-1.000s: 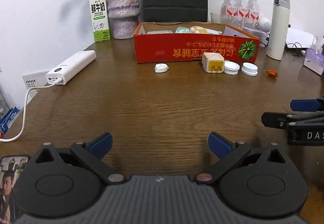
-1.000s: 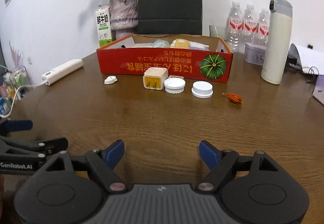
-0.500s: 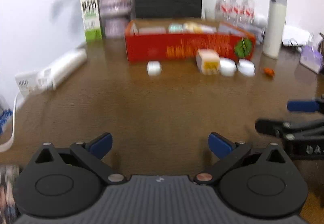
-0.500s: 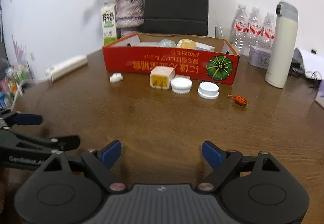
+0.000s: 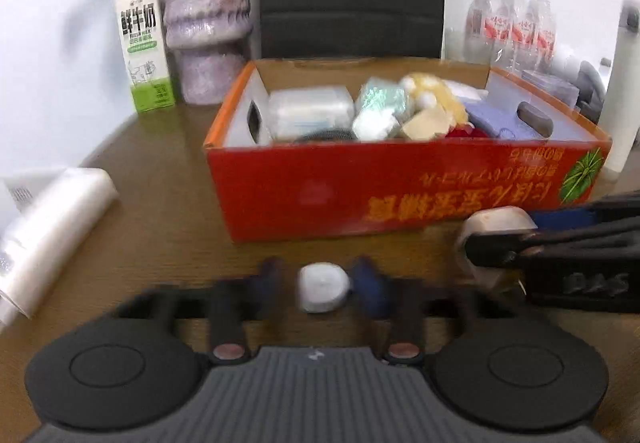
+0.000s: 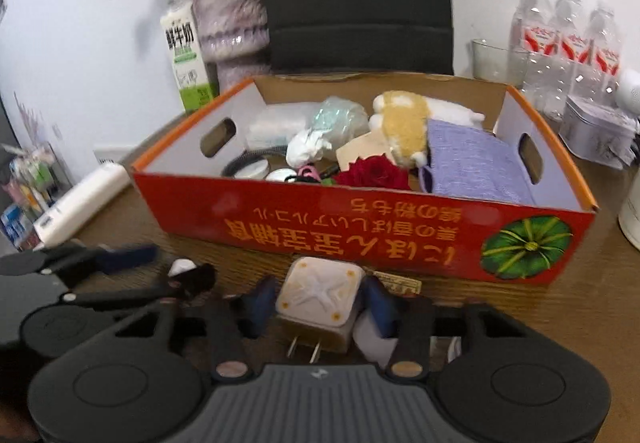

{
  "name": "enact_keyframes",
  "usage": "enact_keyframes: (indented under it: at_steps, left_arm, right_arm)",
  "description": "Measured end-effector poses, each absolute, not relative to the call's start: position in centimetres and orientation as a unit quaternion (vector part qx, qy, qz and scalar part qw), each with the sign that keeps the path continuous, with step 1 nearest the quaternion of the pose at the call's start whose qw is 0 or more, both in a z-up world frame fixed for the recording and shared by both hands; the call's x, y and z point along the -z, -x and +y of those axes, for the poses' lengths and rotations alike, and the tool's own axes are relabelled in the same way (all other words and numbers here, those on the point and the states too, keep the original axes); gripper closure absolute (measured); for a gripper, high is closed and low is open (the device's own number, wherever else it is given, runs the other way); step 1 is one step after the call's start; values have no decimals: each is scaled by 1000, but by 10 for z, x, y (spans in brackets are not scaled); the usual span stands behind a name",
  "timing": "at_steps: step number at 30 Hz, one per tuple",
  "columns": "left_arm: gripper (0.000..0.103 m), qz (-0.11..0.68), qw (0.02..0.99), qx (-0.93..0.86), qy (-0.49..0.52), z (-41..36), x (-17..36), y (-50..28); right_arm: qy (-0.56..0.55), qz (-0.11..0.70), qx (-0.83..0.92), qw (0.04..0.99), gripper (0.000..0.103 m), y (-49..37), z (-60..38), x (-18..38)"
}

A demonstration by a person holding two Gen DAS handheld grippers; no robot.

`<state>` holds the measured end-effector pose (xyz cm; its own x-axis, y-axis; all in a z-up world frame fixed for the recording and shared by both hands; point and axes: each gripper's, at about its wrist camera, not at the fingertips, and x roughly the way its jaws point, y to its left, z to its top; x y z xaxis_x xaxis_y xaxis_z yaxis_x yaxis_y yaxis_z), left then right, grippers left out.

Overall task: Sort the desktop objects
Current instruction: 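Grasp another white lid with left tool while right tool grasps the white plug adapter, then lower the white lid and plug adapter into the box and open both tools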

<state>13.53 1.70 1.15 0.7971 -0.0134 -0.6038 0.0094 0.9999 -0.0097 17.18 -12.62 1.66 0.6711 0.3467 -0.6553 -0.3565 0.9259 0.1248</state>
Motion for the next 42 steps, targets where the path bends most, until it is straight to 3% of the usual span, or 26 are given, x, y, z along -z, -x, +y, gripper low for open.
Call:
enact_keyframes:
  at_steps: [13, 18, 29, 42]
  left_arm:
    - [76, 257, 965, 35, 26, 8, -66, -60]
    - [76, 247, 968, 27, 24, 0, -68, -11]
    - [76, 302, 952, 47, 2, -18, -33, 71]
    - [76, 289, 955, 71, -6, -19, -46, 71]
  right_arm:
    - [15, 256, -195, 947, 66, -97, -148, -71]
    - [-17, 278, -200, 939, 66, -52, -172, -63]
    - [2, 319, -172, 932, 66, 38, -189, -26]
    - [-50, 321, -197, 925, 66, 42, -204, -40]
